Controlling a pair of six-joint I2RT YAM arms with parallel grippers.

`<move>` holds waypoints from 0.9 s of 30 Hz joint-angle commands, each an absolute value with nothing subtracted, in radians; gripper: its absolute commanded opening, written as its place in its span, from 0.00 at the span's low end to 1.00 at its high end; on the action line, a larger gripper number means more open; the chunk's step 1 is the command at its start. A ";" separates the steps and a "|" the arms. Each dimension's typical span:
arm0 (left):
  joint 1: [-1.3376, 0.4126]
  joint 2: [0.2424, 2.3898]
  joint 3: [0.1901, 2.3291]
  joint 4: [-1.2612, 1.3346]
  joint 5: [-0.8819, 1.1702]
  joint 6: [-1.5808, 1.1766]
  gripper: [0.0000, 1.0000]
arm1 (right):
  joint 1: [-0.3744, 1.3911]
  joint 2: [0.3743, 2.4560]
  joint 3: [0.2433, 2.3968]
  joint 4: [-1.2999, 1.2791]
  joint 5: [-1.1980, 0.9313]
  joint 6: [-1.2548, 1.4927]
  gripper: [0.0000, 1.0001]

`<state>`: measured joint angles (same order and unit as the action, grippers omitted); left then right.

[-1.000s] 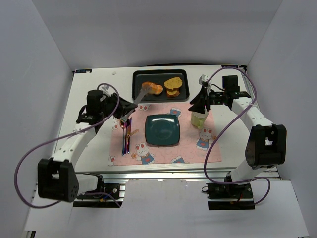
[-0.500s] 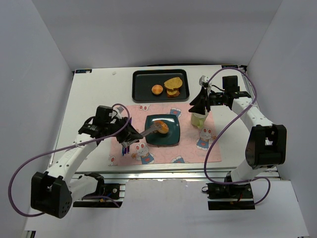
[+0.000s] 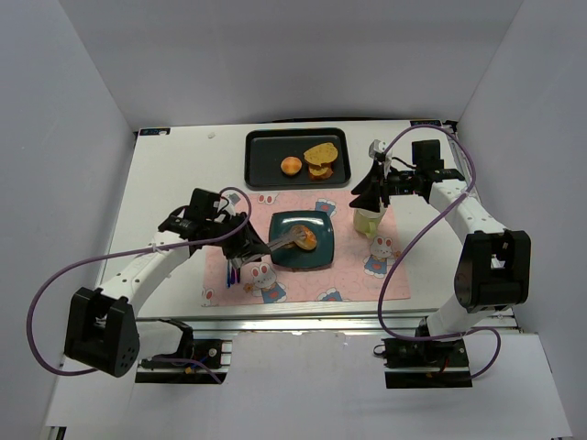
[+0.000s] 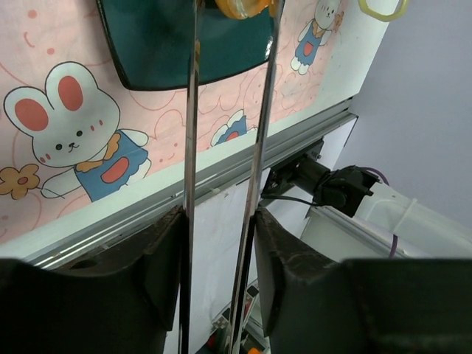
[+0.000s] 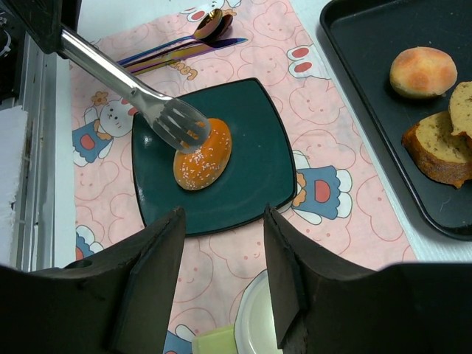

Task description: Place the bread

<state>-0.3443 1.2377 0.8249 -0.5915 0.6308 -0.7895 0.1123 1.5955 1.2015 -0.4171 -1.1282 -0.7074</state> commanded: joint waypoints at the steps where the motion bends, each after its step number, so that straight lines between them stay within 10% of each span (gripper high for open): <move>1: -0.350 1.226 0.859 -0.595 0.601 -0.776 0.51 | 0.109 1.555 1.213 -0.417 -1.146 -0.713 0.52; 27: -0.206 1.296 1.017 -0.485 0.508 -0.831 0.50 | 0.110 1.562 1.201 -0.400 -1.161 -0.712 0.52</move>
<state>-0.2203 1.2621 0.9665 -0.6209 0.5236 -0.7998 0.1123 1.5955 1.2007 -0.4168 -1.1294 -0.7109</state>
